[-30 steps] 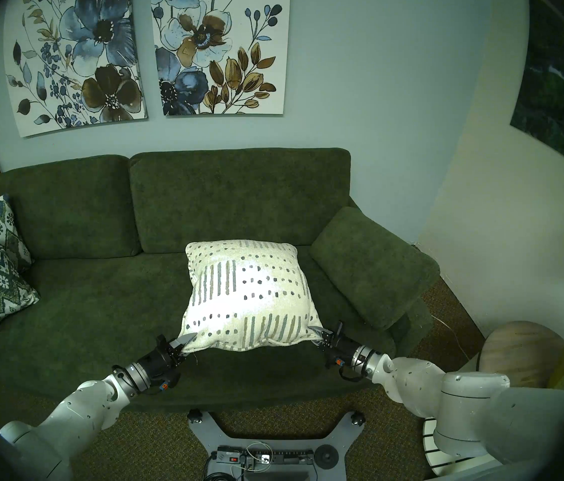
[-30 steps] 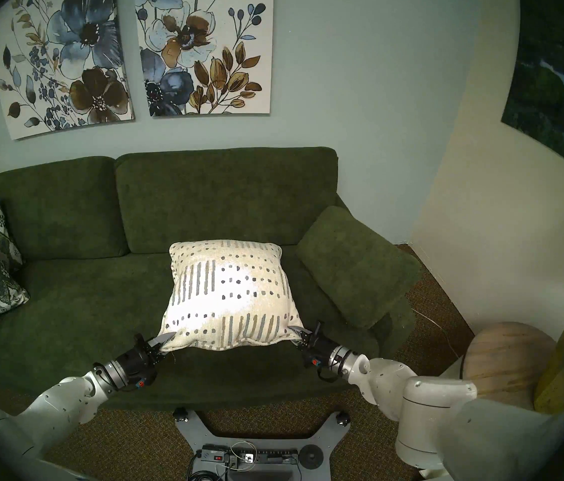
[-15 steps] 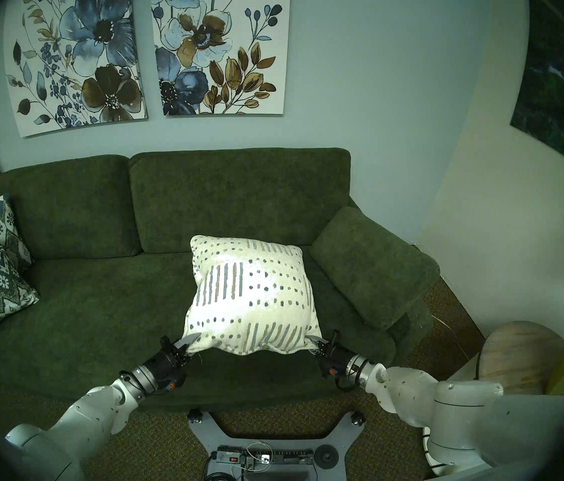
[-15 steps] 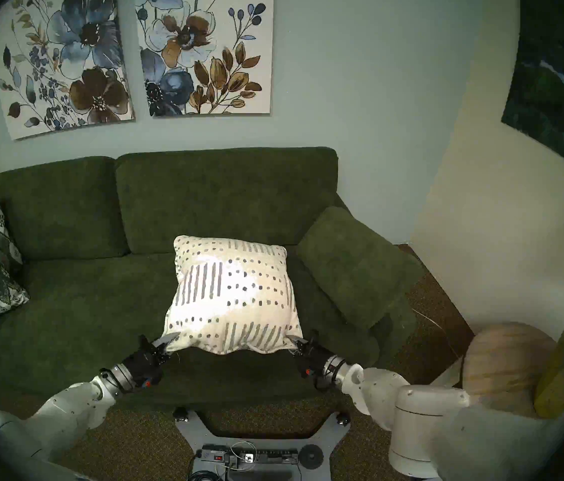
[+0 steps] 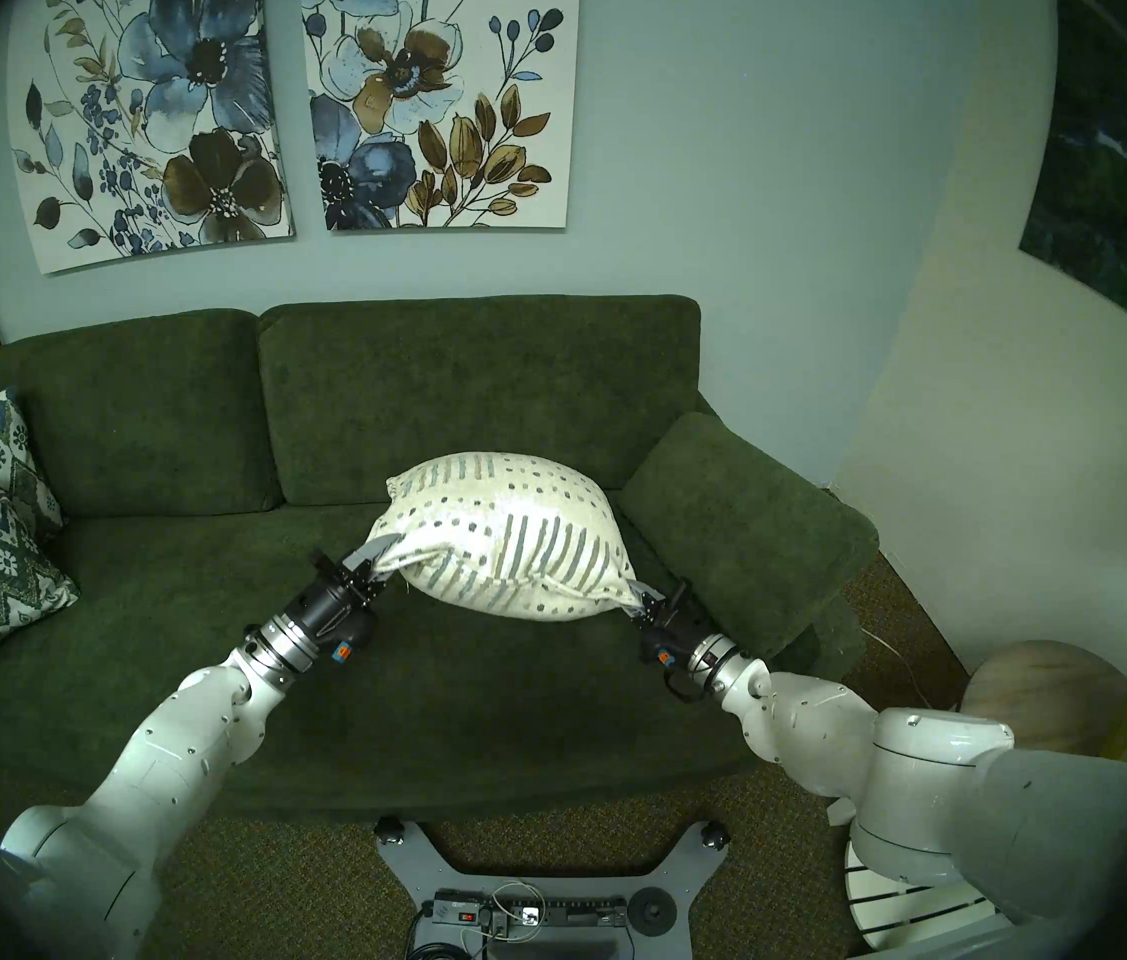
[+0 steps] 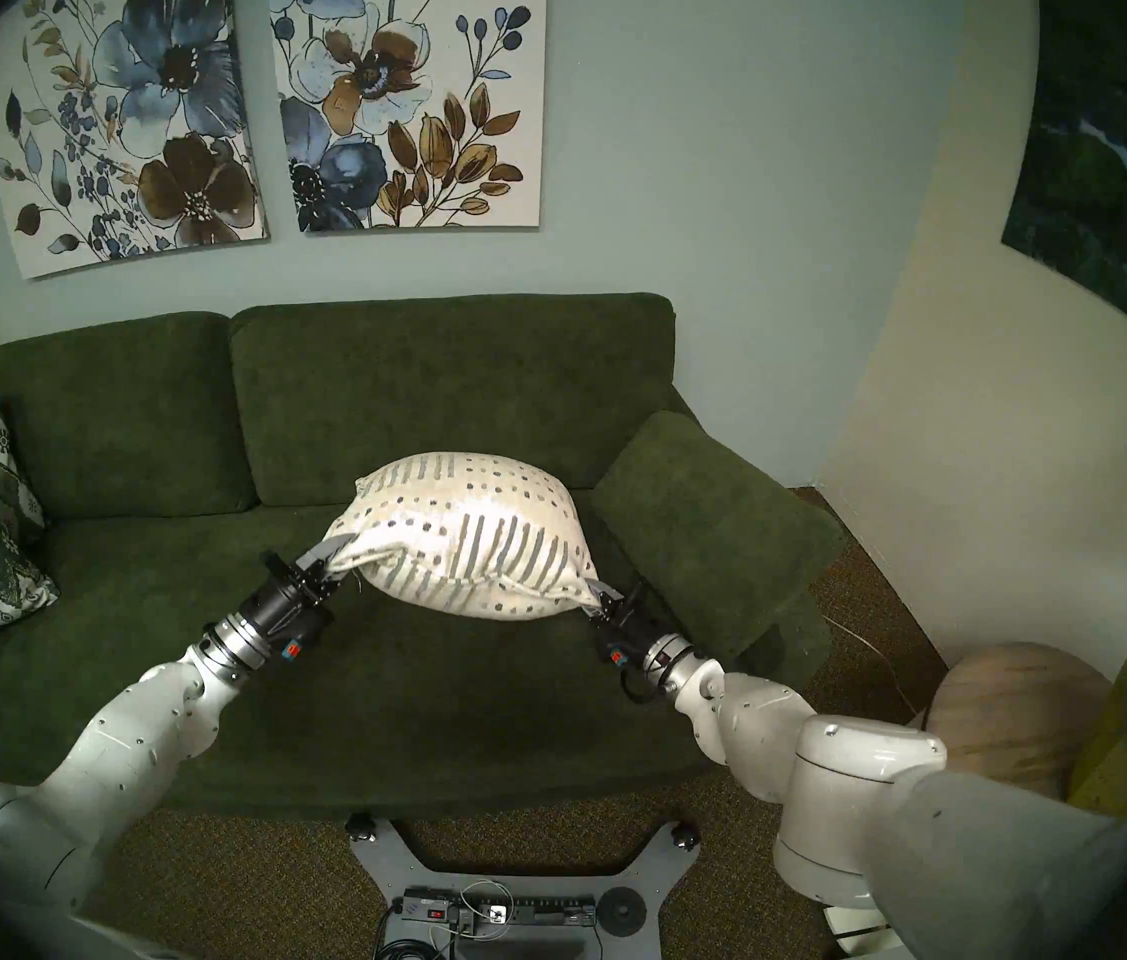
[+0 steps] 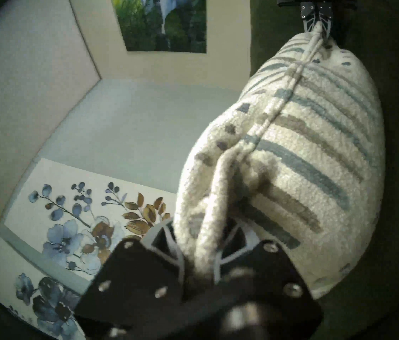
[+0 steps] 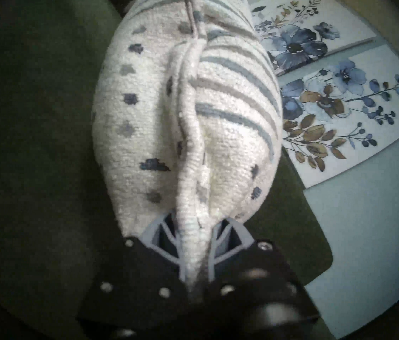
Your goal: Fluff a cushion
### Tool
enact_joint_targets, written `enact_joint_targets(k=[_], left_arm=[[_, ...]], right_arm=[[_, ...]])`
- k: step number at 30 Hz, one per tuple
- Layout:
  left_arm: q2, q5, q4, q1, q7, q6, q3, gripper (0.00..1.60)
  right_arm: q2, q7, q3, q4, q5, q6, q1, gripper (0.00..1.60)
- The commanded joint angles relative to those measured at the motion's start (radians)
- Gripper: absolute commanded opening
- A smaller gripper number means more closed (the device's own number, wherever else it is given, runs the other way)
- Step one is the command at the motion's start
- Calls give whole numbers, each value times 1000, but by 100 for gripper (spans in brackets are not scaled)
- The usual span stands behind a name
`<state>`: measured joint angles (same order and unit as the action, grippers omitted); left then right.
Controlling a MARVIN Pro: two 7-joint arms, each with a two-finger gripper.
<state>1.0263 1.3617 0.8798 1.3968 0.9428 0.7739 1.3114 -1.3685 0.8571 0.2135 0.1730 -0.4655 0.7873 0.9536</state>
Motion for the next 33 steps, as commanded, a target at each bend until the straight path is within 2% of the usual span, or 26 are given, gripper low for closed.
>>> enact_joint_targets(k=[1, 6, 11, 13, 20, 24, 25, 33], left_arm=[[-43, -25, 111, -116, 51, 10, 66, 0], [-51, -26, 151, -132, 53, 19, 88, 0], [-51, -23, 222, -191, 53, 31, 102, 0], [-52, -22, 226, -182, 59, 36, 110, 0], [-57, -22, 303, -236, 75, 52, 128, 0], [-53, -19, 364, -270, 83, 66, 124, 0], [-50, -18, 357, -272, 85, 70, 123, 0], [-27, -22, 423, -319, 67, 89, 111, 0]], right_arm=[[-17, 70, 27, 51, -1, -19, -119, 0], [-39, 91, 41, 87, -4, -23, -143, 0], [-66, 106, 48, 125, -14, -40, -210, 0], [-74, 114, 55, 140, -15, -46, -203, 0], [-90, 136, 70, 181, -38, -70, -259, 0], [-105, 149, 69, 206, -58, -89, -307, 0], [-109, 154, 74, 216, -62, -95, -297, 0], [-105, 185, 105, 254, -94, -159, -363, 0]])
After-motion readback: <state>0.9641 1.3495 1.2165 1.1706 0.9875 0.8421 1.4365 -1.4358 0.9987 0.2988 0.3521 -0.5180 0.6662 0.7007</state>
